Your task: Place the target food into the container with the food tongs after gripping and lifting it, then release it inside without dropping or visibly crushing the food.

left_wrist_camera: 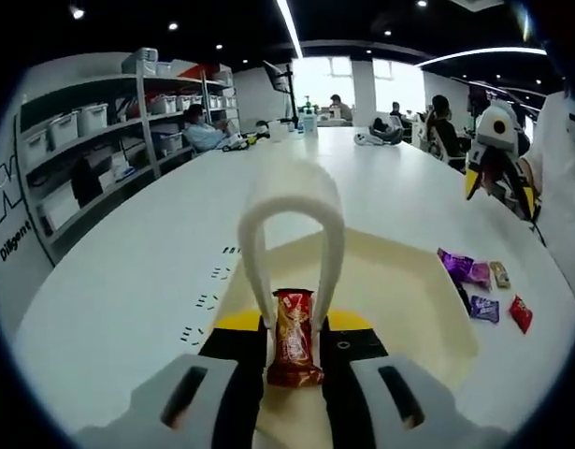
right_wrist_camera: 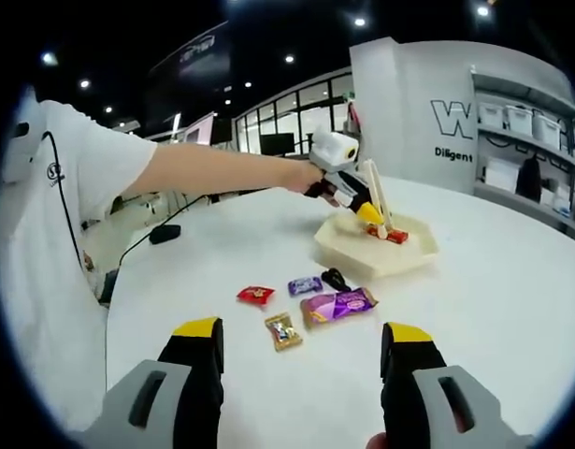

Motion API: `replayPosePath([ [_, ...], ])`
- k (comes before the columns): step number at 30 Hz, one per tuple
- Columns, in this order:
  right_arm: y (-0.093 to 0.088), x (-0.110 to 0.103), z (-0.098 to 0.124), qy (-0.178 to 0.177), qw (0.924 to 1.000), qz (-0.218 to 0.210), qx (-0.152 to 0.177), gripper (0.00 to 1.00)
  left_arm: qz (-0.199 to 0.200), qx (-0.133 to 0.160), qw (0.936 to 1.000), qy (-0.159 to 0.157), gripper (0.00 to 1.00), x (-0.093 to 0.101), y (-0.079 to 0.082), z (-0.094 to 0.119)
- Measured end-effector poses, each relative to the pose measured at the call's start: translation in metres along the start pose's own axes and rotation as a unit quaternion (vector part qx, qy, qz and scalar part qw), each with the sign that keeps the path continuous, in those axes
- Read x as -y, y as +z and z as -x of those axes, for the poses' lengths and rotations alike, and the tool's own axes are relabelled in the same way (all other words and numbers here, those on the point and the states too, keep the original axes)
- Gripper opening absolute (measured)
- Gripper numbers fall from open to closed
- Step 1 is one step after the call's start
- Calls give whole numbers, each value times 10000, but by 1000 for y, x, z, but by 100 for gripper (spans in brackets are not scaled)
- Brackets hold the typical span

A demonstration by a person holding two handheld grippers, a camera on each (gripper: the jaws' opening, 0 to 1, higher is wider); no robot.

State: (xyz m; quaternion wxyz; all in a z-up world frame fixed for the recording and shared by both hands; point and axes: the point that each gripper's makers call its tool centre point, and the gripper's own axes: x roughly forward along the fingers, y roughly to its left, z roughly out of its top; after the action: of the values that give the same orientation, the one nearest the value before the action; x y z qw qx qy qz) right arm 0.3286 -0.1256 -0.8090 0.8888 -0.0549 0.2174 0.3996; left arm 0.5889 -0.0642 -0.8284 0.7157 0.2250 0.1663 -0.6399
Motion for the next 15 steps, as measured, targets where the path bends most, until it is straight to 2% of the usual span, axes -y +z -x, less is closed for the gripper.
replayPosePath([
  [5, -1, 0, 0, -2, 10000, 4, -19, 66, -156, -40, 9999, -12, 21, -1, 1, -1],
  [11, 0, 1, 0, -12, 10000, 0, -6, 66, -156, -37, 9999, 26, 22, 0, 1, 0],
  [15, 0, 2, 0, -21, 10000, -7, 4, 66, -165, 54, 9998, 125, 22, 0, 7, 8],
])
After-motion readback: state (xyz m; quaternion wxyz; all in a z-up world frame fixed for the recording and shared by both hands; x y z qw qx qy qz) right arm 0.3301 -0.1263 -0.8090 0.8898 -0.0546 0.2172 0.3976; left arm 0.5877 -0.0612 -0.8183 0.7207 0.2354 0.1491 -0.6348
